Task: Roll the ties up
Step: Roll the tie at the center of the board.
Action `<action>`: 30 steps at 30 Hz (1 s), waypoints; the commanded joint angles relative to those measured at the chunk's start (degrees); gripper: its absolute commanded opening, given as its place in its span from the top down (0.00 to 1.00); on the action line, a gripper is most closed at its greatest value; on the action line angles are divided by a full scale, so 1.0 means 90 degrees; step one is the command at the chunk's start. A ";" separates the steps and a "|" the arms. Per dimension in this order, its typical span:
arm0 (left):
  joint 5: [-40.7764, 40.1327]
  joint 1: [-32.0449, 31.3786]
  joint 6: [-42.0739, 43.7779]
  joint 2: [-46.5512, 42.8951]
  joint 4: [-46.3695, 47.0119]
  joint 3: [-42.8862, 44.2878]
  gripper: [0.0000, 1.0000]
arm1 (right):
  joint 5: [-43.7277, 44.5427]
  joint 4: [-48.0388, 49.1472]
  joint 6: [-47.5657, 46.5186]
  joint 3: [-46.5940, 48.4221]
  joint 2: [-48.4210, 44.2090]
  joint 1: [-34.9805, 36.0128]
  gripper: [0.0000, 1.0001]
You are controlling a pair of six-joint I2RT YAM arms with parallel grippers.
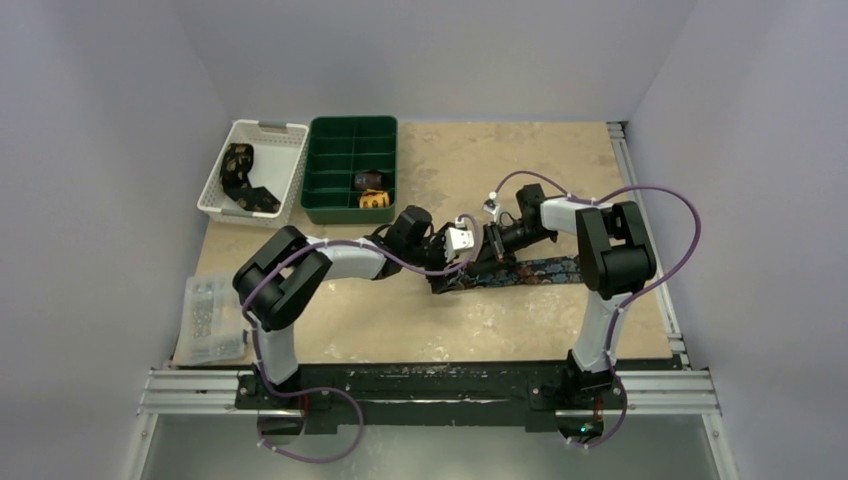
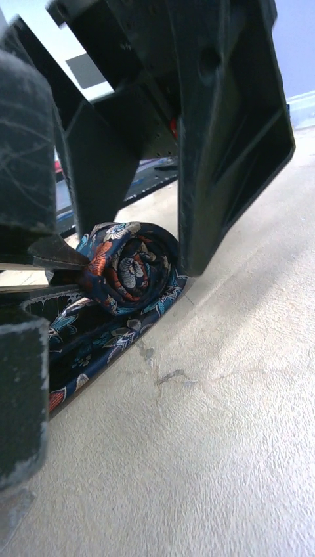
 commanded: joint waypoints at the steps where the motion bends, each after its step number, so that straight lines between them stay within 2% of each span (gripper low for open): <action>1: 0.0284 -0.0066 -0.0400 0.0130 0.1362 0.0180 0.20 | 0.1009 -0.0140 -0.0424 -0.0165 0.0114 -0.0027 1.00; 4: 0.0306 -0.0157 -0.0329 0.0252 0.1540 0.0193 0.24 | 0.1055 -0.0206 -0.0489 -0.0209 0.0135 -0.0065 1.00; 8: 0.0169 -0.0310 -0.0067 0.0314 0.1568 0.0062 0.36 | 0.1038 -0.0360 -0.0596 -0.0174 0.0249 -0.0122 1.00; 16: 0.0176 -0.0325 0.0561 0.0357 0.0934 -0.0078 0.38 | 0.1019 -0.0419 -0.0593 -0.0029 0.0368 -0.0146 1.00; 18: 0.0092 -0.0326 0.0616 0.0388 0.0751 -0.0039 0.47 | 0.0995 -0.0410 -0.0584 -0.0015 0.0362 -0.0146 1.00; 20: -0.0019 -0.0326 0.0668 0.0399 0.0692 -0.0070 0.65 | 0.0955 -0.0427 -0.0581 -0.0005 0.0344 -0.0147 1.00; 21: -0.0051 -0.0323 0.0688 0.0405 0.0614 -0.0065 0.70 | 0.0934 -0.0445 -0.0584 0.0008 0.0322 -0.0146 1.00; 23: -0.0138 -0.0321 0.0724 0.0381 0.0509 -0.0087 0.75 | 0.0893 -0.0491 -0.0582 0.0052 0.0278 -0.0157 1.00; 24: -0.0179 -0.0326 0.0765 0.0369 0.0516 -0.0117 0.77 | 0.0875 -0.0545 -0.0619 0.0108 0.0269 -0.0157 0.97; 28: -0.0246 -0.0303 0.0776 0.0371 0.0353 -0.0074 0.86 | 0.0582 -0.1033 -0.0781 0.0403 0.0046 -0.0269 0.64; 30: -0.0253 -0.0294 0.0709 0.0360 0.0336 -0.0060 0.90 | 0.0537 -0.1278 -0.0814 0.0492 -0.0128 -0.0457 0.58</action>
